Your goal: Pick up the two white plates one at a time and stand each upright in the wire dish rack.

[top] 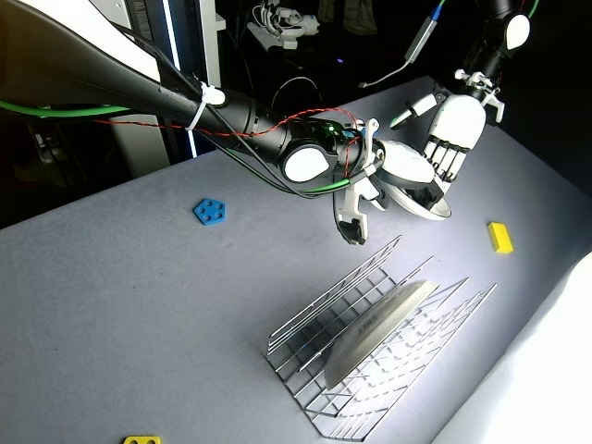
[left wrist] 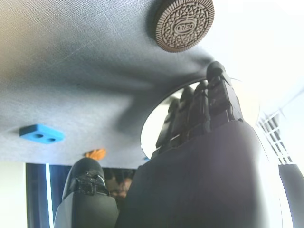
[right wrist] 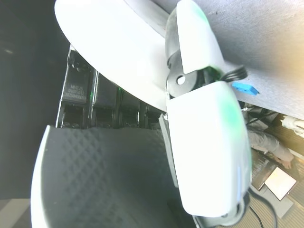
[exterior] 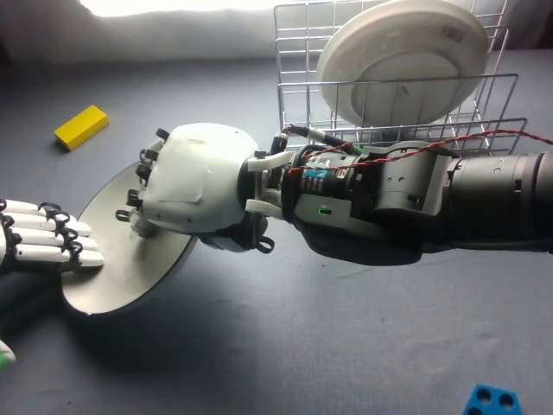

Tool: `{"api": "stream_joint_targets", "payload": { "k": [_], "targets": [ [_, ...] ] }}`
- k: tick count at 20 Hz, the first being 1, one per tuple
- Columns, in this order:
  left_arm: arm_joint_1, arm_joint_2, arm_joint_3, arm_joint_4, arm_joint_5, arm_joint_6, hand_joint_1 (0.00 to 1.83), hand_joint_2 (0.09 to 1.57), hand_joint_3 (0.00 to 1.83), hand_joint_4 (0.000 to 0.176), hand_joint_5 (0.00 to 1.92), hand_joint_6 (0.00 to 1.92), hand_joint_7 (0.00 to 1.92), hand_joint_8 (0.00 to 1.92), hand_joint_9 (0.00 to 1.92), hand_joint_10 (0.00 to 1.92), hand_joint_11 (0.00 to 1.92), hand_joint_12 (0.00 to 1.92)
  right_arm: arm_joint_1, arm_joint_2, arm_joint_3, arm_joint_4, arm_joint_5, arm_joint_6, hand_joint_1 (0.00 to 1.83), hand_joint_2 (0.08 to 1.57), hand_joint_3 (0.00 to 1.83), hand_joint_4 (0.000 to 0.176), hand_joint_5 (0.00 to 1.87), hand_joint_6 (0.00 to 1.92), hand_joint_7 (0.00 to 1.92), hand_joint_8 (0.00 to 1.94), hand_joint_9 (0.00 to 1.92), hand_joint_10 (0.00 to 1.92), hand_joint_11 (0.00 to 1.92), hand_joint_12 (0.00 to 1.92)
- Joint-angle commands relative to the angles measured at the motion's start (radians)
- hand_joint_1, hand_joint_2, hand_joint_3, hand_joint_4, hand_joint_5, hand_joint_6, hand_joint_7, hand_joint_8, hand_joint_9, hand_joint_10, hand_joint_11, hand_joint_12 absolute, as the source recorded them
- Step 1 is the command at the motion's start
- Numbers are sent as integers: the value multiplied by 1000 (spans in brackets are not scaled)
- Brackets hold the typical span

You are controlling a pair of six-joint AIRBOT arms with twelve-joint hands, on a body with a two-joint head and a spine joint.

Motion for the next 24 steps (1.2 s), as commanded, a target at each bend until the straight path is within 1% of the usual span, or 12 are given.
{"api": "stream_joint_targets", "payload": {
  "k": [1, 2, 3, 4, 5, 9, 11, 13, 14, 17, 22, 24],
  "targets": [
    [5, -12, 4, 16, -3, -2, 0, 1020, 0, 0, 36, 9, 0, 0, 0, 0, 0, 0, 6, -1, -3, 5, 111, -3, 1359, 1164, 0, 0, 793, 1239, 844, 1096, 881, 1269, 792, 1163],
    [5, -12, 4, 16, -3, -2, 0, 1041, 7, 0, 39, 9, 0, 0, 0, 0, 0, 0, 6, -1, -3, 5, 112, -3, 1375, 1115, 0, 0, 916, 1042, 944, 956, 968, 1142, 897, 1135],
    [5, -12, 4, 16, -3, -1, 0, 1037, 5, 0, 37, 8, 0, 0, 0, 0, 0, 0, 6, -1, -3, 5, 113, -3, 1381, 1100, 0, 0, 911, 1007, 984, 928, 1017, 1075, 942, 1096],
    [5, -12, 4, 16, -3, -1, 0, 1034, 3, 0, 22, 1, 0, 0, 0, 0, 0, 0, 6, -1, -3, 5, 115, -3, 1383, 1096, 0, 0, 903, 1007, 991, 927, 1037, 1047, 960, 1062],
    [5, -12, 4, 16, -3, -1, 0, 1031, 2, 0, 29, 4, 0, 0, 0, 0, 0, 0, 6, 0, -4, 5, 117, -3, 1381, 1103, 1, 0, 892, 1010, 960, 993, 1030, 1058, 975, 1058],
    [-10, -3, -1, -13, -9, -2, 0, 1030, 1, 0, 14, 3, 0, 0, 0, 0, 0, 0, 9, 17, -25, 5, 121, -3, 1384, 1098, 0, 0, 876, 987, 1001, 955, 1042, 1045, 1001, 1052],
    [-48, 12, -12, -15, -22, -2, 0, 1033, 2, 0, 22, 6, 0, 0, 0, 0, 0, 0, 12, 34, -46, 5, 121, -3, 1385, 1092, 0, 0, 898, 960, 1019, 923, 1043, 1043, 1002, 1038],
    [-99, 36, -33, -17, -35, 3, 0, 1036, 4, 0, 13, 1, 1, 0, 1, 0, 3, 1, 16, 59, -76, 5, 124, -2, 1382, 1100, 1, 0, 884, 997, 994, 960, 1021, 1069, 969, 1064],
    [-117, 46, -40, -18, -35, 5, 0, 1041, 6, 0, 14, 2, 0, 0, 0, 0, 0, 0, 18, 69, -88, 5, 125, 0, 1382, 1101, 1, 0, 874, 1021, 1000, 951, 1021, 1056, 967, 1064],
    [-167, 75, -58, -18, -37, 5, 0, 1033, 1, 0, 18, 4, 0, 0, 0, 0, 0, 0, 31, 108, -128, 5, 125, 11, 1387, 1080, 0, 0, 935, 960, 1033, 871, 1065, 985, 994, 1018],
    [-240, 141, -112, -17, -37, 4, 0, 1031, 1, 0, 29, 7, 0, 0, 0, 0, 0, 0, 66, 178, -188, 5, 101, 56, 1385, 1085, 0, 0, 923, 978, 1020, 917, 1050, 988, 983, 1005],
    [-284, 174, -141, -17, -38, 4, 0, 1039, 4, 0, 38, 9, 0, 0, 0, 0, 0, 0, 86, 208, -218, 5, 83, 76, 1382, 1099, 2, 0, 863, 1053, 1002, 941, 1036, 1026, 965, 1027]
  ]
}}
